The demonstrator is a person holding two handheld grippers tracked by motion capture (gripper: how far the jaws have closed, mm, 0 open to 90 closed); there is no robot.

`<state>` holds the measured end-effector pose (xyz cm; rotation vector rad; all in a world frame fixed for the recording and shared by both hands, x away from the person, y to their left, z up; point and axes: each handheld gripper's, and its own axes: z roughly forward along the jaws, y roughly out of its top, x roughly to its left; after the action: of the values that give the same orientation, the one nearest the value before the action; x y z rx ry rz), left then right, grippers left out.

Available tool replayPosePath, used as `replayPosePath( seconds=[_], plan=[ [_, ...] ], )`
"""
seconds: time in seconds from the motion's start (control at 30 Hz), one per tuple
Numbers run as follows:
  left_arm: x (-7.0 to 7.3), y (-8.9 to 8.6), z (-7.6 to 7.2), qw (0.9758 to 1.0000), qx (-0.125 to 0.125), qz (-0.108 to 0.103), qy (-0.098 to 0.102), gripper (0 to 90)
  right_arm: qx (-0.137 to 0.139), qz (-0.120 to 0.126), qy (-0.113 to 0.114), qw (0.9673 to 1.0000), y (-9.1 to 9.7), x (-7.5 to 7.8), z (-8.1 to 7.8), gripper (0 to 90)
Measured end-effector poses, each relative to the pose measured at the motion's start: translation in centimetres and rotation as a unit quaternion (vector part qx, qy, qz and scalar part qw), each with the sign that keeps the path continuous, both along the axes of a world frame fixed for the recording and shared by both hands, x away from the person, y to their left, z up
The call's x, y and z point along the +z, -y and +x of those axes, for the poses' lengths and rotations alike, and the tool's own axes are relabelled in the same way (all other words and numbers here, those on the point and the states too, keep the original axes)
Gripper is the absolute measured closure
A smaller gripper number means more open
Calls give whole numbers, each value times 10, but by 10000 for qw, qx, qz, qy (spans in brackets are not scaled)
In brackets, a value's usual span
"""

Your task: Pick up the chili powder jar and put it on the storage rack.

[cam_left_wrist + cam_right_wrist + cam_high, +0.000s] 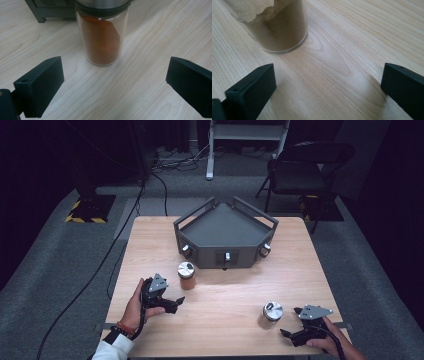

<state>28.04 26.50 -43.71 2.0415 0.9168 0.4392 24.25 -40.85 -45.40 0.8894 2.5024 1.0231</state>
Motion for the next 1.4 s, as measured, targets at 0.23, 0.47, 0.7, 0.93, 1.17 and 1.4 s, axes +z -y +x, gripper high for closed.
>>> replayPosePath(
  seconds=[0.23, 0.47, 0.7, 0.93, 1.17, 1.4],
  plan=[
    [2, 3, 3, 10000, 34, 19, 48, 13, 0, -3, -1, 10000, 0, 0, 0, 0],
    [5, 7, 9, 9999, 92, -28, 89, 13, 6, -3, -3, 10000, 0, 0, 0, 0],
    [7, 12, 16, 9999, 97, 0, 142, 13, 0, -9, -7, 10000, 0, 0, 0, 0],
    [6, 20, 27, 9999, 112, 12, 113, 14, -2, -8, -7, 10000, 0, 0, 0, 0],
    [6, 24, 33, 9999, 79, 39, 108, 13, -5, 0, 0, 10000, 0, 0, 0, 0],
    [2, 26, 39, 9999, 102, 43, 72, 13, -4, 3, 3, 10000, 0, 0, 0, 0]
  ],
)
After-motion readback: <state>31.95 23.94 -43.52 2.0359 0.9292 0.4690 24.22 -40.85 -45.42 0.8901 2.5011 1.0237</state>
